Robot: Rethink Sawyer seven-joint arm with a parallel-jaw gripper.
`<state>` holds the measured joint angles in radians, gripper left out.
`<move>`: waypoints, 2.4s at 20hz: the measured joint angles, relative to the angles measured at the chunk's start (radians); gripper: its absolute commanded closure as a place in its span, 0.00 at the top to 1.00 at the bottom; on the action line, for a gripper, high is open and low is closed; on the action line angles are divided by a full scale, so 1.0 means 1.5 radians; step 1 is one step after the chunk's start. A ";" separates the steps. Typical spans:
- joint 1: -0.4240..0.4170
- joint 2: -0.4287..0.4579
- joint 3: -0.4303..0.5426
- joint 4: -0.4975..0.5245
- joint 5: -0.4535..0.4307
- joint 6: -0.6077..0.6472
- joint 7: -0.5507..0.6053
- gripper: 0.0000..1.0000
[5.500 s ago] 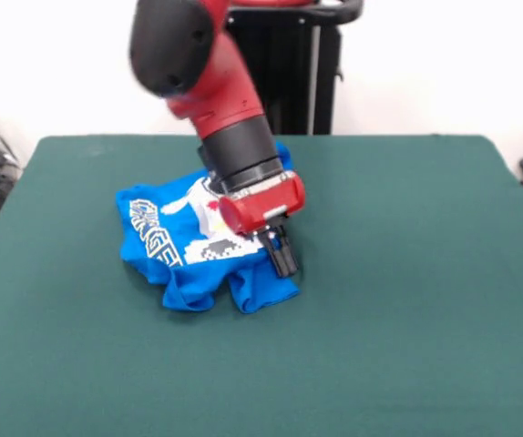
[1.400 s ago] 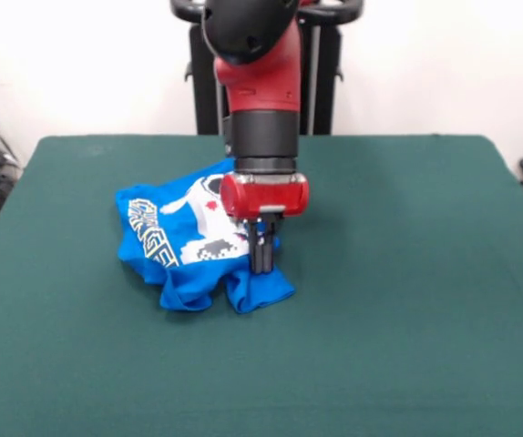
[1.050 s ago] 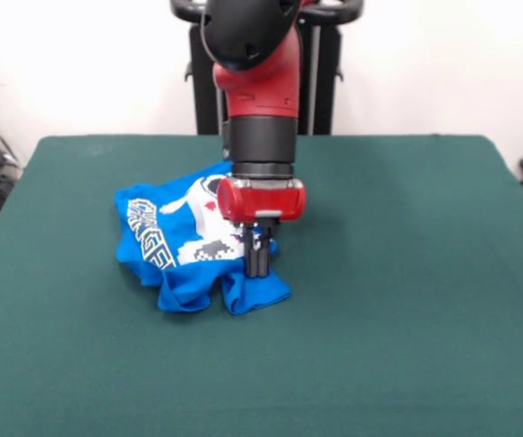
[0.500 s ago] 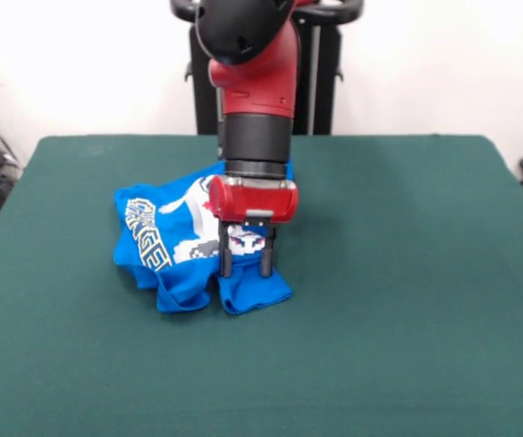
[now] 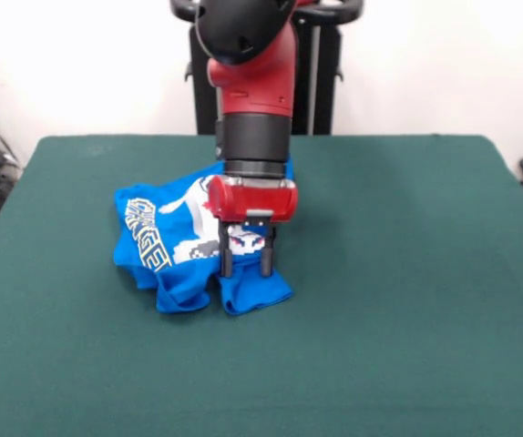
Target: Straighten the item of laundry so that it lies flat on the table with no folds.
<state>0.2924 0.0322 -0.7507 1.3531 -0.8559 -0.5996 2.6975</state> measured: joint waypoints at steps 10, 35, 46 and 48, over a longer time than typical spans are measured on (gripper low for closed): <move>-0.012 0.000 0.004 -0.034 -0.100 -0.035 0.000 1.00; 0.065 0.035 0.000 -0.140 -0.478 -0.038 0.151 1.00; 0.068 0.040 0.000 -0.149 -0.510 -0.041 0.215 1.00; 0.068 0.040 0.000 -0.149 -0.511 -0.041 0.215 1.00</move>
<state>0.3949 0.0916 -0.7510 1.1293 -1.6218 -0.6614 3.0205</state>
